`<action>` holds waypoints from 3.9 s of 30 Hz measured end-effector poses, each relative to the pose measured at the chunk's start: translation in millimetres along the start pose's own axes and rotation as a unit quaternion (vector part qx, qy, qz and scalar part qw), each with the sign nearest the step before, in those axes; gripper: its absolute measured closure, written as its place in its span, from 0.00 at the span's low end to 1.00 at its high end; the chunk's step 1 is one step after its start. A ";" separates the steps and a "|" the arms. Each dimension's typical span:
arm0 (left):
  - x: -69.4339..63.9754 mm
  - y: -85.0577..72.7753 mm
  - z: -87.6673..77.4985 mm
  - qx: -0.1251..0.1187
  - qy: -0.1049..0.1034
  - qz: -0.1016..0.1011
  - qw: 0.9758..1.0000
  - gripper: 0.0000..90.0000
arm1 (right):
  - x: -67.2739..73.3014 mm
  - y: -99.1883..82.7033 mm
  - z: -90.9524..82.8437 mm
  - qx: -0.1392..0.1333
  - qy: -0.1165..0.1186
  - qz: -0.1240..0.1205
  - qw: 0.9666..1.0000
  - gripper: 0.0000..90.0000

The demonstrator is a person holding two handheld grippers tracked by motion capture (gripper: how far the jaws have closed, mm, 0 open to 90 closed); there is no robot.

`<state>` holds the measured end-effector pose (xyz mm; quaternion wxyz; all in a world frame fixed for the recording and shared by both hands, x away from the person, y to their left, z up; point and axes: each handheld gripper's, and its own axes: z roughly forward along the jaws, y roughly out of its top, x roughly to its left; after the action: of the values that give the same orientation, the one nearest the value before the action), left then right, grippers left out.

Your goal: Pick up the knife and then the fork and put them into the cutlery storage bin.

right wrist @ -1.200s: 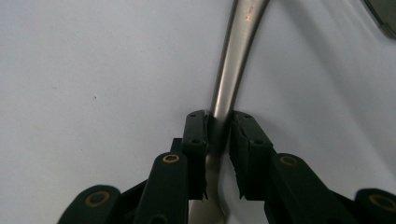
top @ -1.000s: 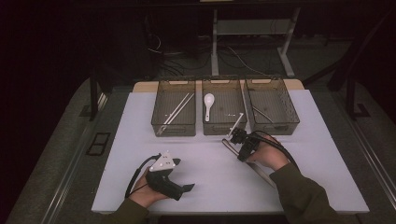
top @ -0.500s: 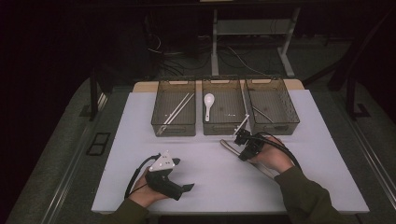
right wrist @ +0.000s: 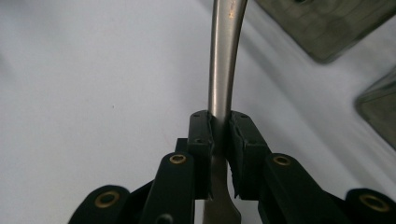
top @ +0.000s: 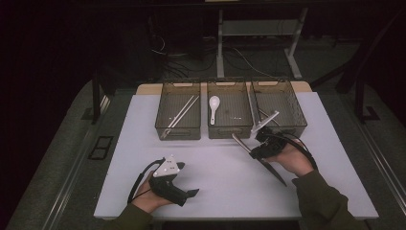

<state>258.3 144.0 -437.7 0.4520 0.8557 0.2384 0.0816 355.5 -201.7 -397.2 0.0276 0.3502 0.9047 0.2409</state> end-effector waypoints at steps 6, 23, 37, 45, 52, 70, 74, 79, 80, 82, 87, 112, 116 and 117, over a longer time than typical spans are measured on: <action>0.7 -0.5 0.1 -0.004 -0.003 -0.001 1.000 0.00 | -8.1 -4.4 -14.7 -0.038 0.003 0.014 0.999 0.89; 2.4 -0.8 0.0 -0.014 -0.009 -0.009 1.000 0.00 | -29.0 -16.3 -59.3 -0.170 0.003 0.051 0.984 0.89; 2.3 -0.7 0.0 -0.015 -0.010 -0.010 1.000 0.00 | -47.7 -19.2 -89.5 -0.250 -0.018 0.075 0.965 0.89; 2.5 -0.7 0.0 -0.014 -0.010 -0.011 1.000 0.00 | -63.6 -6.0 -105.6 -0.268 -0.050 0.082 0.959 0.89; 2.4 -0.8 0.2 -0.014 -0.010 -0.011 1.000 0.00 | -78.7 13.8 -119.0 -0.283 -0.089 0.080 0.951 0.89; 2.7 -0.7 -1.0 -0.017 -0.011 -0.013 1.000 0.00 | -137.6 34.5 -105.7 -0.283 -0.176 0.116 0.936 0.89; 3.1 -0.8 -1.5 -0.018 -0.012 -0.012 1.000 0.00 | -144.9 31.3 -97.5 -0.269 -0.182 0.121 0.938 0.89; 2.1 -0.7 -1.3 -0.018 -0.013 -0.014 1.000 0.00 | -148.2 26.2 -88.5 -0.255 -0.183 0.122 0.942 0.88; 2.0 -0.6 -1.2 -0.018 -0.013 -0.014 1.000 0.00 | -148.8 25.0 -86.5 -0.251 -0.185 0.123 0.942 0.89; 2.0 -0.6 -1.0 -0.018 -0.013 -0.014 1.000 0.00 | -150.3 22.4 -83.2 -0.245 -0.186 0.125 0.943 0.89; 2.6 -0.8 -0.9 -0.017 -0.012 -0.013 1.000 0.00 | -155.7 15.2 -74.3 -0.226 -0.190 0.132 0.946 0.89; 2.5 -0.9 -0.7 -0.016 -0.013 -0.013 1.000 0.00 | -163.2 14.6 -34.4 -0.151 -0.176 0.133 0.964 0.88; 2.3 -0.8 -0.7 -0.016 -0.014 -0.013 1.000 0.00 | -161.2 20.4 -27.1 -0.136 -0.173 0.128 0.967 0.87; 2.4 -0.8 -0.8 -0.016 -0.014 -0.013 1.000 0.00 | -160.1 22.1 -24.7 -0.131 -0.172 0.126 0.968 0.87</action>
<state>259.8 146.1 -438.0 0.4700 0.8461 0.2422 0.0678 484.5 -301.5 -384.4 0.1977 0.4908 0.7957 0.2946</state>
